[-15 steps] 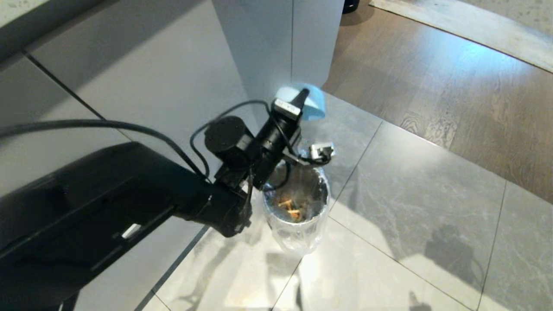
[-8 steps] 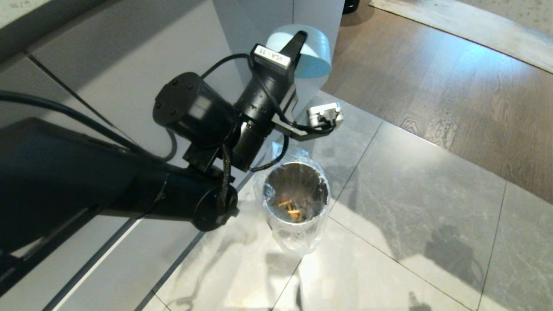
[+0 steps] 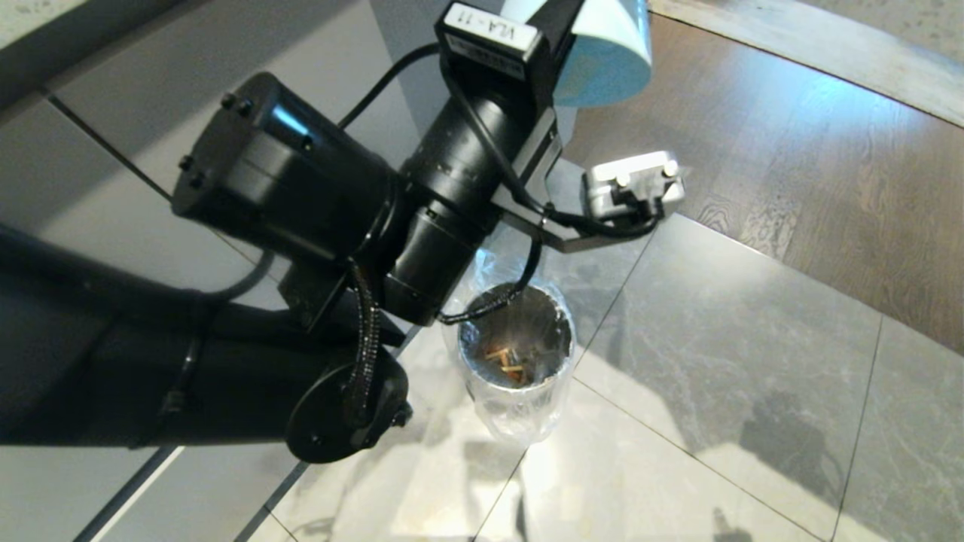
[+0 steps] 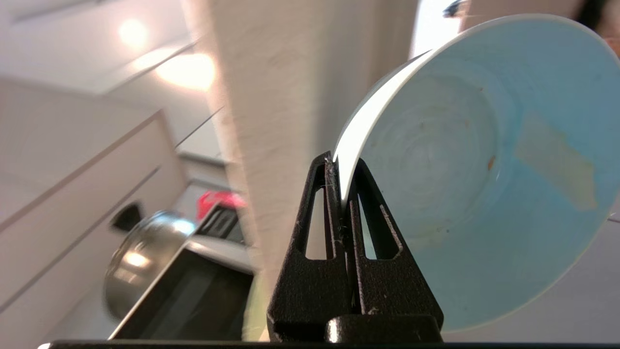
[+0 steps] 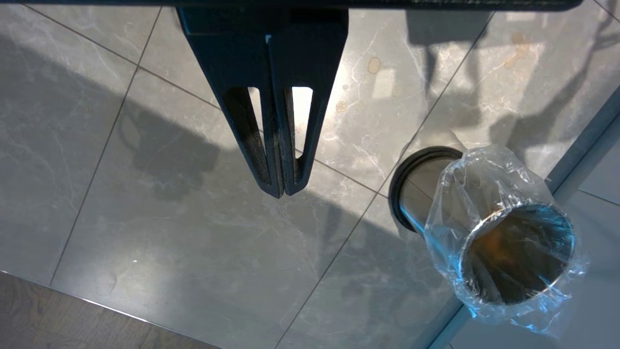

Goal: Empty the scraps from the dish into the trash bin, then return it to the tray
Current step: Put the bowl back to the table

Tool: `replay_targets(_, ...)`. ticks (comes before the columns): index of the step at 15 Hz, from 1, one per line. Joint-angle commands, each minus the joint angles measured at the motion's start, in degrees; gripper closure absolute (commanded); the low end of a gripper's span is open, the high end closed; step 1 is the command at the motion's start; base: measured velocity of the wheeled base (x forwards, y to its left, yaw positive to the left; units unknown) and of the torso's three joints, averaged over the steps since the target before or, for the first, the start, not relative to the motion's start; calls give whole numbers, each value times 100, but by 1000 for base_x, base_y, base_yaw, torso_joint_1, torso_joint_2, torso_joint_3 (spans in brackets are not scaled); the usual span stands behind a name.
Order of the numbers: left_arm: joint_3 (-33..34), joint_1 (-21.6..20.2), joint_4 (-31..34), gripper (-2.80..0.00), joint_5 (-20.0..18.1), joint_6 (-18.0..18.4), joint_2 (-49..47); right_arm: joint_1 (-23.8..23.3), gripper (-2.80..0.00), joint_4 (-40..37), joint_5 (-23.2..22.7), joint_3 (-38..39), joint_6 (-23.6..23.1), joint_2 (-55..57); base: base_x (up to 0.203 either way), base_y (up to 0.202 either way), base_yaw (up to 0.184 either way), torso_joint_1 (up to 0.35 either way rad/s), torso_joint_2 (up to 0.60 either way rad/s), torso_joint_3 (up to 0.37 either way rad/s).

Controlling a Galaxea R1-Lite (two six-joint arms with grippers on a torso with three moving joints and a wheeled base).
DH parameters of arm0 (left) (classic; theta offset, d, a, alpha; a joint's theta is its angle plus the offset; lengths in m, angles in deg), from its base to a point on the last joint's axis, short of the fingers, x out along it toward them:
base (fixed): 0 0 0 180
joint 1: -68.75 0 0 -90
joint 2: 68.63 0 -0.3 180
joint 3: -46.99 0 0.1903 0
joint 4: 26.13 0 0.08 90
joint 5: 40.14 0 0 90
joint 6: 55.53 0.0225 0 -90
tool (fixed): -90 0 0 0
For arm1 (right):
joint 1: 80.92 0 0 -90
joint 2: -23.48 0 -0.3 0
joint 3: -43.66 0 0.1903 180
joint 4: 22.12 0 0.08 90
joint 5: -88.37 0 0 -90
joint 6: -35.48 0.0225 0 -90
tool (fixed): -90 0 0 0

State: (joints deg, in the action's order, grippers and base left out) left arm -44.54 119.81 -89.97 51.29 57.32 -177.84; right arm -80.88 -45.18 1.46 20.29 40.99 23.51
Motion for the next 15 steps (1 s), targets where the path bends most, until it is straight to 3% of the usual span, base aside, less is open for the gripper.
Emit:
replay_targets(1, -218, 47, -274, 0, -49, 62, 165, 4, 0, 5, -1, 0, -4, 0, 0, 0, 0, 0, 0, 0)
replay_targets(6, 115, 104, -274, 0, -216, 67, 303, 4, 0, 5, -1, 0, 3, -2, 0, 0, 0, 0, 0, 0)
replay_targets(12, 1680, 494, -274, 0, -28, -64, 250, 4, 0, 5, -1, 0, 1, -2, 0, 0, 0, 0, 0, 0)
replay_targets(15, 2984, 481, -274, 0, 232, -413, 341, 4, 0, 5, -1, 0, 3, -2, 0, 0, 0, 0, 0, 0)
